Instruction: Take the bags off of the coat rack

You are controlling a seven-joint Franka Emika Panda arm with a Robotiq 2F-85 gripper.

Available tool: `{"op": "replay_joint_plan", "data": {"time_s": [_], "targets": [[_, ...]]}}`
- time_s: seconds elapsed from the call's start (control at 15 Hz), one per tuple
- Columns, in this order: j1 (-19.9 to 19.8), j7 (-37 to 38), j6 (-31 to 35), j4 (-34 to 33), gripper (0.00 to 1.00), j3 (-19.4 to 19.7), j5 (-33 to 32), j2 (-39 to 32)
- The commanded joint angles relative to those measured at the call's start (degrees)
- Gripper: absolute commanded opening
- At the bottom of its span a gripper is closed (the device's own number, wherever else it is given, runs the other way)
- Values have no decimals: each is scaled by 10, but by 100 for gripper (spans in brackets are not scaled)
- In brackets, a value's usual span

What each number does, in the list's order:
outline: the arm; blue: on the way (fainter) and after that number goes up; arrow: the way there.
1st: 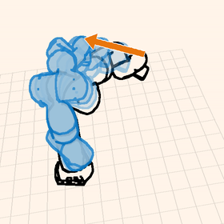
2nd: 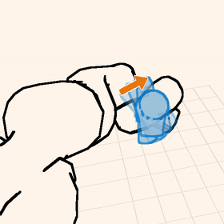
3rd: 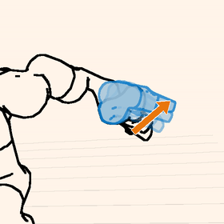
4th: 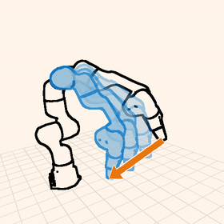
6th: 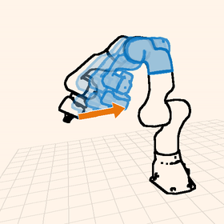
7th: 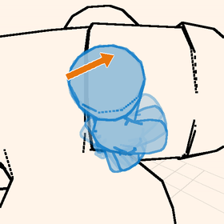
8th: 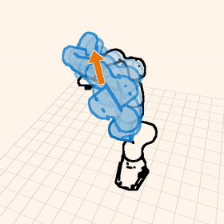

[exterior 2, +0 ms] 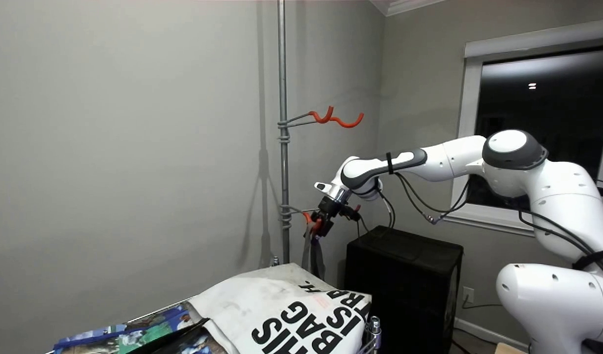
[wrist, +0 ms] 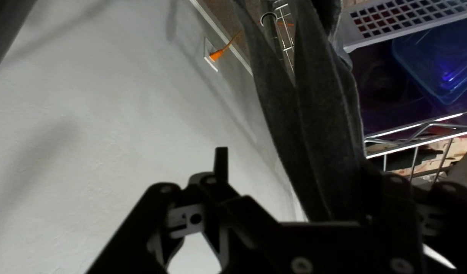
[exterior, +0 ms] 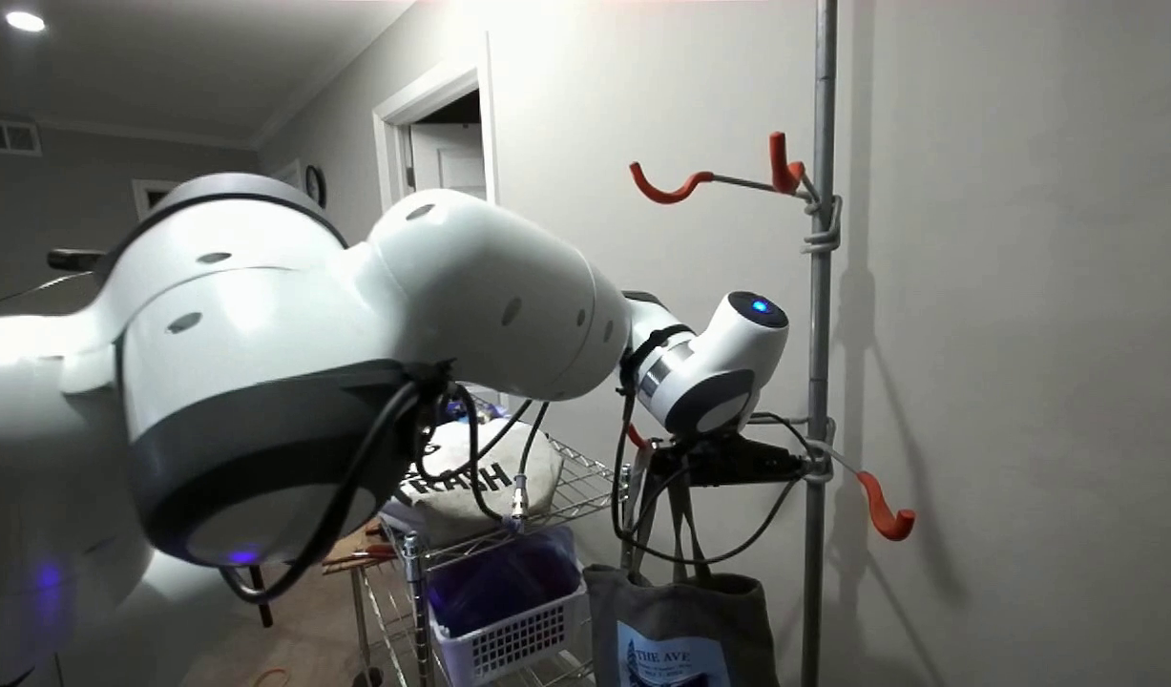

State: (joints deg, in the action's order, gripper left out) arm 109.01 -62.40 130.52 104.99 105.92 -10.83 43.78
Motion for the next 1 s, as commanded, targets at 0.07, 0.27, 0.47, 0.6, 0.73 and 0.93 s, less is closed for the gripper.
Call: {"op": "replay_joint_plan", "data": {"time_s": [0.07,0.27,0.47,0.6,0.73,0.93], "targets": [[4,23,-15,-24,37,-14,-28,30],[-2,22,-16,-27,18,-23,-34,33],[-17,25,-21,-21,5,-39,-32,23],[-35,40,-14,-5,2,-51,-33,2],[-59,75,5,17,4,-60,-47,-30],[-107,125,24,48,5,-84,-80,-71]]}}
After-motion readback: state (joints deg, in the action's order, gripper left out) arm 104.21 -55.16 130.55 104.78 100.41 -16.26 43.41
